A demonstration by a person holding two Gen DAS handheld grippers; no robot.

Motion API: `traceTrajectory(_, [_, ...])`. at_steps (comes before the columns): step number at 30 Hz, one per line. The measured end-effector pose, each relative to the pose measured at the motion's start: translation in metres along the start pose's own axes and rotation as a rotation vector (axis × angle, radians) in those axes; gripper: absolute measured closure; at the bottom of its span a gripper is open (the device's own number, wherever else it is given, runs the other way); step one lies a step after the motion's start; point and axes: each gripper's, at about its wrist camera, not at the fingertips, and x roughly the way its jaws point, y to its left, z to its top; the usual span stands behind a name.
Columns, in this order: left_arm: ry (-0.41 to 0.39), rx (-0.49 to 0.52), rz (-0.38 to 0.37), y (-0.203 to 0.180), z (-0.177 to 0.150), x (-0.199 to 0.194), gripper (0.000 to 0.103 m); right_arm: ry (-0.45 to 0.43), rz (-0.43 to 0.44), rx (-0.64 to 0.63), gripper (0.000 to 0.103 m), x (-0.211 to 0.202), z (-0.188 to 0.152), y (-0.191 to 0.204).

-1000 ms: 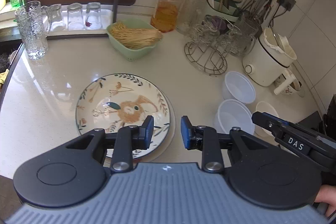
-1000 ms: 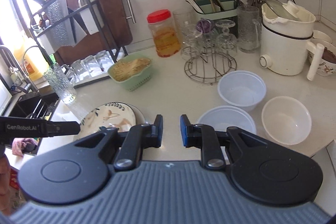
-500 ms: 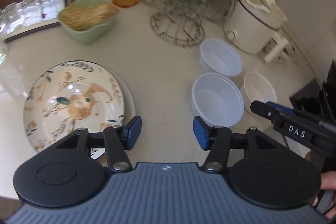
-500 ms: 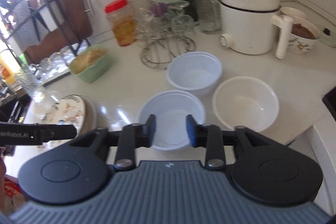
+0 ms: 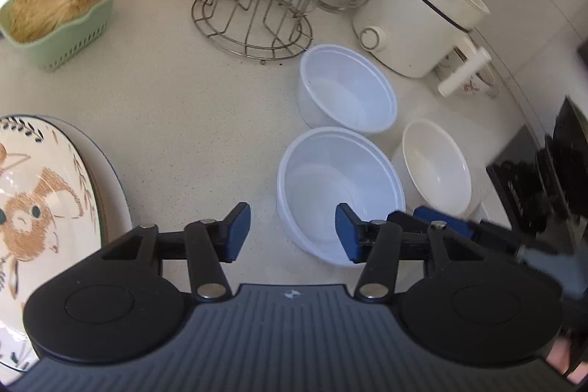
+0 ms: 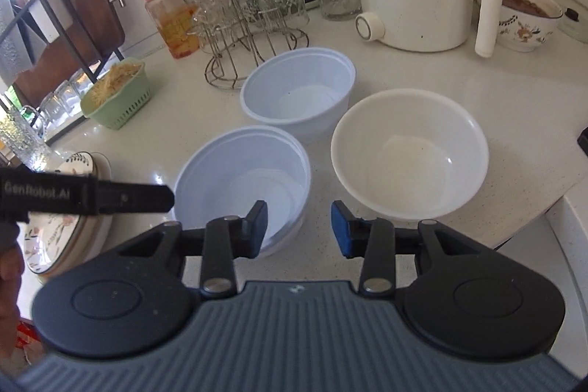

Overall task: Organize plates and bowls
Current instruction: 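Move the left gripper toward the translucent plastic bowls, then close the left gripper on the rim of a translucent plastic bowl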

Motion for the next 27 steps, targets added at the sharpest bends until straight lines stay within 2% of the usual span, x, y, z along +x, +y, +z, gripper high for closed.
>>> traceTrajectory(2, [0.002, -0.021, -0.01, 0.003, 0.004, 0.004, 0.055, -0.005, 0.01, 0.004, 0.066, 0.003, 0.001, 0.0])
traceTrajectory(4, [0.01, -0.011, 0.0, 0.001, 0.006, 0.008, 0.061, -0.006, 0.017, -0.009, 0.078, 0.007, 0.001, 0.002])
traceTrajectory(6, [0.025, 0.015, 0.02, -0.003, 0.007, 0.013, 0.07, -0.006, 0.015, -0.012, 0.078, 0.011, 0.002, 0.003])
traceTrajectory(9, [0.054, 0.001, 0.029, -0.005, 0.003, 0.021, 0.079, -0.008, 0.002, -0.033, 0.079, 0.015, 0.001, 0.007])
traceTrajectory(16, [0.045, -0.007, 0.076, -0.006, -0.003, 0.017, 0.08, -0.003, 0.033, -0.045, 0.081, 0.015, 0.0, 0.013])
traceTrajectory(27, [-0.012, -0.072, 0.116, 0.017, -0.005, -0.018, 0.08, 0.0, 0.099, -0.112, 0.081, 0.019, 0.006, 0.044])
